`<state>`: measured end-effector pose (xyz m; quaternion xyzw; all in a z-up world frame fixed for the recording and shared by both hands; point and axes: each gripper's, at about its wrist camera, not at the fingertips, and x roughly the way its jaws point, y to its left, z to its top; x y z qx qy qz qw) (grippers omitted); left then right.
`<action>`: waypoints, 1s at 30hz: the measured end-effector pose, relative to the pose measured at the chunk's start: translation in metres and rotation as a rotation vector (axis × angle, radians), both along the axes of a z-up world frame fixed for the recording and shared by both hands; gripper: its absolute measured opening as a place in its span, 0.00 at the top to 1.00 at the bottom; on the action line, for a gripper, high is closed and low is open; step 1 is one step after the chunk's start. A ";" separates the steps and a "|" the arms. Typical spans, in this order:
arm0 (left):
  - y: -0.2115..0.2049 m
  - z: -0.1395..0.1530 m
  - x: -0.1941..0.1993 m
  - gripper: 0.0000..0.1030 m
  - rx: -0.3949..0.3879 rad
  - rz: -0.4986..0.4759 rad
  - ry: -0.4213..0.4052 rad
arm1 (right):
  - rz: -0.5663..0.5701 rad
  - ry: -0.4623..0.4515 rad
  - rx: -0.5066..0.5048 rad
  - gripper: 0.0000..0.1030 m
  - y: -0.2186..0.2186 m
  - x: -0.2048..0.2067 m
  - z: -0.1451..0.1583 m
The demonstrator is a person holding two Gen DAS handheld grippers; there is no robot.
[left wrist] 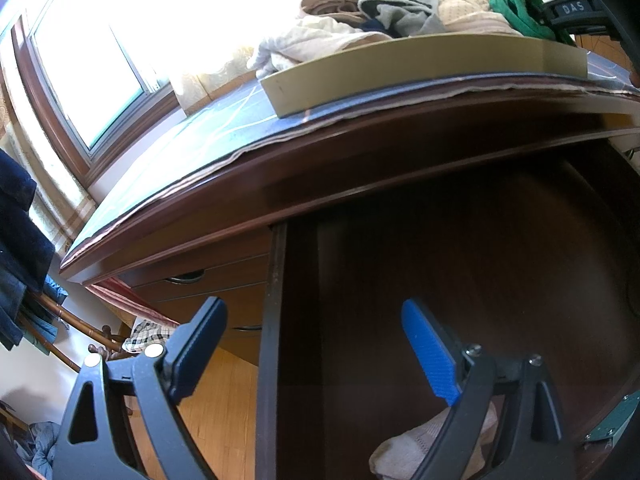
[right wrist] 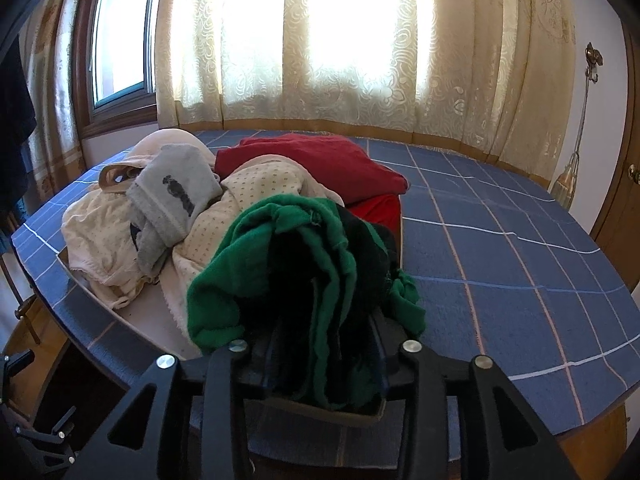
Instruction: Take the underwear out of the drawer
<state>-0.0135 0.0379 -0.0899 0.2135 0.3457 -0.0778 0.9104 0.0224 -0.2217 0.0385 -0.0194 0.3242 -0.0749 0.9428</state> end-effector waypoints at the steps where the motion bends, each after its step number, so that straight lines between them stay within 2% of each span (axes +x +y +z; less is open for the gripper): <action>1: 0.000 0.000 0.000 0.12 0.000 0.000 0.000 | 0.001 -0.005 -0.004 0.51 0.001 -0.002 0.001; 4: 0.000 0.000 0.000 0.12 0.000 0.000 0.000 | 0.004 -0.013 -0.005 0.43 0.002 -0.008 0.006; 6: 0.000 0.000 0.000 0.12 0.000 0.000 0.000 | 0.006 -0.022 0.008 0.33 0.000 -0.012 0.012; 10: 0.001 0.000 0.000 0.12 0.000 0.001 0.000 | 0.009 -0.053 0.063 0.32 -0.006 -0.024 0.026; 14: 0.000 0.000 0.000 0.12 0.000 0.001 -0.001 | 0.016 -0.091 0.158 0.31 -0.008 -0.046 0.042; 17: 0.000 0.000 0.000 0.12 0.000 -0.001 0.001 | 0.040 -0.097 0.211 0.31 -0.003 -0.067 0.044; 22: 0.000 0.000 0.000 0.12 0.000 0.000 0.000 | 0.112 -0.039 0.217 0.31 0.019 -0.094 0.024; 24: 0.000 0.000 0.000 0.12 0.002 0.001 -0.002 | 0.135 0.007 0.196 0.31 0.029 -0.101 0.008; 30: 0.000 0.000 0.000 0.12 0.001 0.001 -0.002 | 0.215 0.166 0.244 0.31 0.051 -0.107 -0.053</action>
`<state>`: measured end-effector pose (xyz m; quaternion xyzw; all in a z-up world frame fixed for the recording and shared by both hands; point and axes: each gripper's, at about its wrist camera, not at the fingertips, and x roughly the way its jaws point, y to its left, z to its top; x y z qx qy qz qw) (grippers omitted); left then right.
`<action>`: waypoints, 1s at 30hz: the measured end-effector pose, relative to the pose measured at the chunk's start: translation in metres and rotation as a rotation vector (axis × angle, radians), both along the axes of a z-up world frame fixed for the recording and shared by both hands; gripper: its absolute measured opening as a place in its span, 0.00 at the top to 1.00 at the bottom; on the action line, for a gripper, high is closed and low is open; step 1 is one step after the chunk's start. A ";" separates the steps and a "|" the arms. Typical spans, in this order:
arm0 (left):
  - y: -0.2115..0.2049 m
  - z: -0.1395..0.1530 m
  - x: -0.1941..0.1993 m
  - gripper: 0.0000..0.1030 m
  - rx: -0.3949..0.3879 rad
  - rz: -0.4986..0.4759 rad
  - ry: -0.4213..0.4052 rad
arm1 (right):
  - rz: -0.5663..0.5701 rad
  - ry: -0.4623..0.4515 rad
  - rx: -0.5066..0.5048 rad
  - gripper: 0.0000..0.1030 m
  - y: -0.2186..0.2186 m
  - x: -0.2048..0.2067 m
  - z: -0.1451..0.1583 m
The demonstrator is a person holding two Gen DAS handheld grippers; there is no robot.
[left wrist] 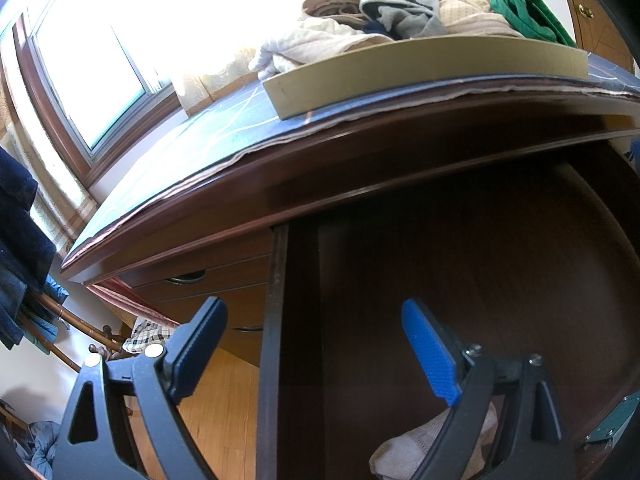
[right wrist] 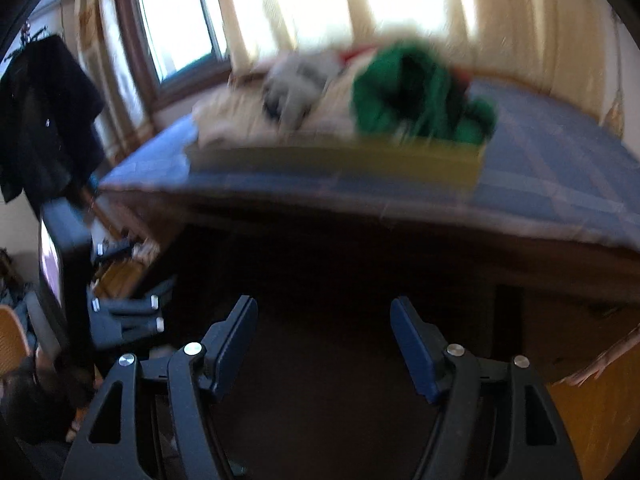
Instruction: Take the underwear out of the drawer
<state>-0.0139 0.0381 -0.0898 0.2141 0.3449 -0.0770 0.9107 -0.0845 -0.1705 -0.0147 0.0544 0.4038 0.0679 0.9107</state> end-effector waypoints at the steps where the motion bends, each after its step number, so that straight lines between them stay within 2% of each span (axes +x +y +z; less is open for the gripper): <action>1: 0.000 0.000 0.000 0.12 -0.001 0.001 -0.001 | 0.012 0.019 0.004 0.31 0.004 -0.001 -0.007; 14: 0.001 0.001 0.000 0.12 -0.011 -0.001 0.000 | 0.184 0.117 -0.012 0.31 0.049 0.001 -0.035; 22: 0.001 0.002 0.002 0.12 -0.019 -0.003 0.003 | 0.341 0.170 -0.065 0.31 0.076 0.013 -0.036; 30: 0.007 0.004 0.002 0.12 -0.058 0.011 -0.008 | 0.428 0.239 -0.038 0.31 0.089 0.036 -0.043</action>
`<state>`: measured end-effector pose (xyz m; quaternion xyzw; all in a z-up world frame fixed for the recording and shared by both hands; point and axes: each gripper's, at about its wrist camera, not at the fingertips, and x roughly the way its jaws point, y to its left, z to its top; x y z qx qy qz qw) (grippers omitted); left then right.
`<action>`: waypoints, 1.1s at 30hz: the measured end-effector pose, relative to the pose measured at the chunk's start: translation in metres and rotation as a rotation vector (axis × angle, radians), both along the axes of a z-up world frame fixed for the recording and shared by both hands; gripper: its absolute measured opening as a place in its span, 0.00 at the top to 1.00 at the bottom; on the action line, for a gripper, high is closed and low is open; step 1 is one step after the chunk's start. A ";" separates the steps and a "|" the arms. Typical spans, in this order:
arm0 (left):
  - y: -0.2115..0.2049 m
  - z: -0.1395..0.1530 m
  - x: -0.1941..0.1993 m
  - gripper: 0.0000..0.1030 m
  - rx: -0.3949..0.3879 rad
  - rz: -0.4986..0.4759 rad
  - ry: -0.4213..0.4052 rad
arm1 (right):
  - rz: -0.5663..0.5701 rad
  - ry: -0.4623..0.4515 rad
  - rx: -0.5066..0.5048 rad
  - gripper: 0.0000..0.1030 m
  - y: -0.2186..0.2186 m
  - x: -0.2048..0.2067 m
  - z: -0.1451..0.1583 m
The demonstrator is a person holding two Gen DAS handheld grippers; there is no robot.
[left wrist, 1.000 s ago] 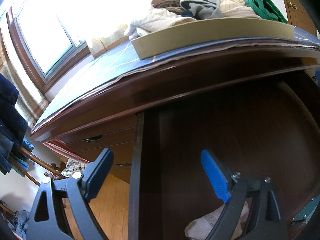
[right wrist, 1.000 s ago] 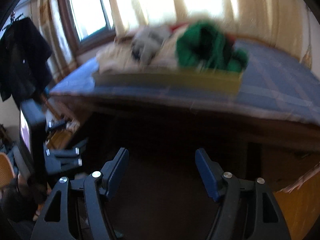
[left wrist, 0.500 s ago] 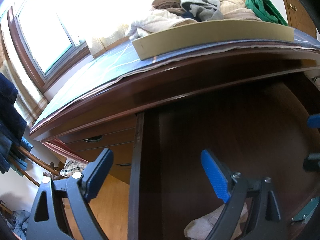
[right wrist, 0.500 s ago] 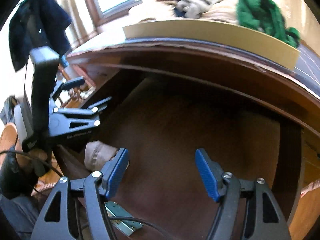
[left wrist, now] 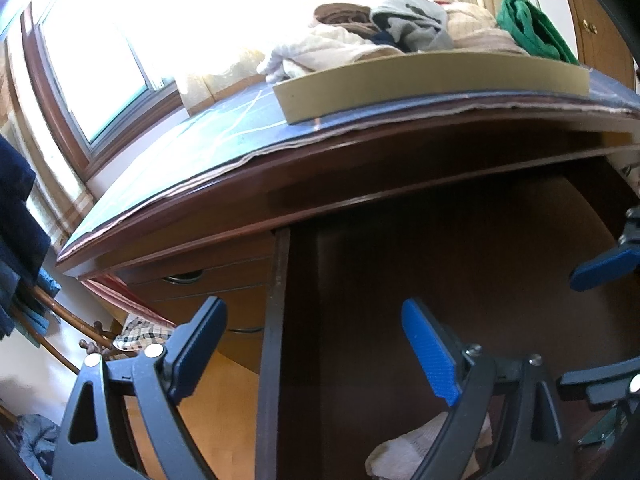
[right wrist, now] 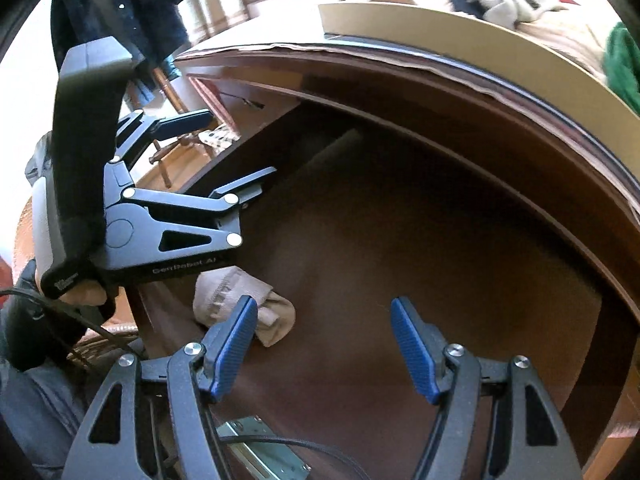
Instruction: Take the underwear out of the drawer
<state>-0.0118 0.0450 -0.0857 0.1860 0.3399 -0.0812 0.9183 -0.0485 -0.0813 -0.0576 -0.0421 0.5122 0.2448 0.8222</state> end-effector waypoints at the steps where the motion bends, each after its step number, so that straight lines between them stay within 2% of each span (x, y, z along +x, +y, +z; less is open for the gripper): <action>1: 0.001 0.000 0.000 0.12 -0.005 0.006 -0.002 | 0.009 0.008 0.002 0.31 0.002 0.002 -0.001; 11: 0.014 0.005 0.008 0.12 -0.075 0.109 -0.009 | 0.170 0.181 0.025 0.31 0.036 0.028 -0.030; 19: 0.018 0.004 0.012 0.12 -0.079 0.105 0.007 | 0.215 0.325 0.100 0.31 0.052 0.049 -0.054; 33: 0.019 0.004 0.014 0.12 -0.078 0.106 0.016 | 0.210 0.372 0.139 0.31 0.064 0.055 -0.074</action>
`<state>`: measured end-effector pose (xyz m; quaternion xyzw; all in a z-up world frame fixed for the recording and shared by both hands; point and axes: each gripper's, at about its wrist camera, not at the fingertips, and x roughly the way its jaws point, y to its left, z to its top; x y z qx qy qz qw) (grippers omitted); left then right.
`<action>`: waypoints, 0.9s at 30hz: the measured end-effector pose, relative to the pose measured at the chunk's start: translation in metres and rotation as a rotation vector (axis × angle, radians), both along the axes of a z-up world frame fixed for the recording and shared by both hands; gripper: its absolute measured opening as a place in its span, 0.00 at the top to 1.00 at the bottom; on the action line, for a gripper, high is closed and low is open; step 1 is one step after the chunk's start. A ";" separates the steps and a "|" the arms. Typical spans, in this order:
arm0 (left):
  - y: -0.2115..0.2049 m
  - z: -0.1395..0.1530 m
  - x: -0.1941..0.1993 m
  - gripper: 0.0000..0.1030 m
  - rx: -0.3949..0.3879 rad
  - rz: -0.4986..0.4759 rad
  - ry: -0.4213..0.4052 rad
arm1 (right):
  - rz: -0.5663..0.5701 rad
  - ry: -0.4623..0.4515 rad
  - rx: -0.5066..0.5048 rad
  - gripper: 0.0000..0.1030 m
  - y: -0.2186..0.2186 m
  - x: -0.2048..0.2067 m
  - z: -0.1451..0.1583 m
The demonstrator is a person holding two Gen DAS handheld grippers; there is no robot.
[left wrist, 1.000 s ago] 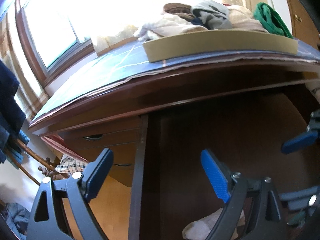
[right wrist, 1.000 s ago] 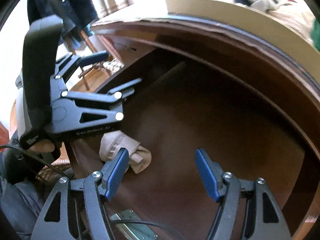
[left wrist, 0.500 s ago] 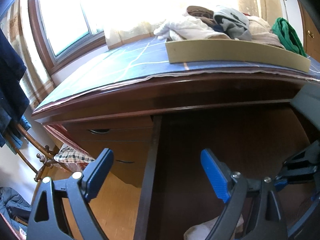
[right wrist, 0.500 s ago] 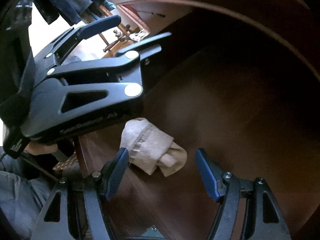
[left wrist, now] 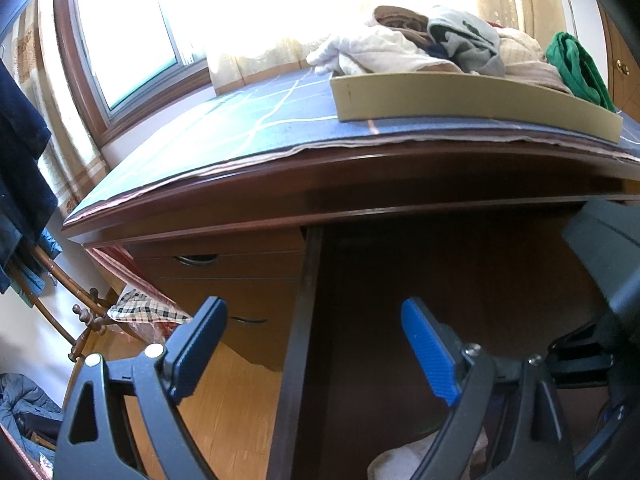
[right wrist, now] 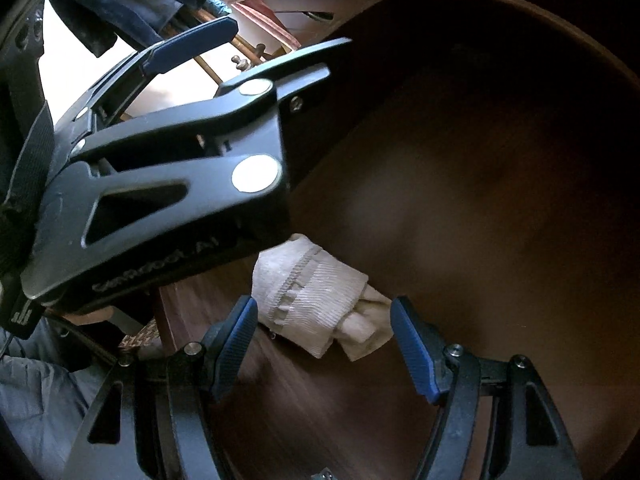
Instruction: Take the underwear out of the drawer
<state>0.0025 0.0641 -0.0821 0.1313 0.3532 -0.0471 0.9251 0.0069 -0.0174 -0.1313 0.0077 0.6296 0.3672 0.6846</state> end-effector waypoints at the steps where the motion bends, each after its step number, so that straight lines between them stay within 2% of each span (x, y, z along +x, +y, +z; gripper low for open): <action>1: 0.000 0.000 0.000 0.12 0.000 0.000 0.000 | 0.000 0.001 0.000 0.31 -0.001 0.001 -0.001; 10: -0.001 -0.001 -0.001 0.12 -0.003 -0.002 0.000 | -0.006 -0.020 -0.005 0.31 -0.010 -0.007 -0.002; 12: -0.001 -0.001 -0.001 0.12 -0.006 -0.002 -0.002 | -0.009 -0.027 -0.004 0.31 -0.005 -0.014 0.007; 21: -0.001 -0.002 -0.003 0.12 -0.013 -0.003 0.000 | -0.037 -0.033 0.003 0.31 -0.017 -0.022 0.012; 27: 0.003 0.003 -0.008 0.12 -0.037 0.008 -0.038 | -0.082 -0.024 0.019 0.31 -0.032 -0.024 0.012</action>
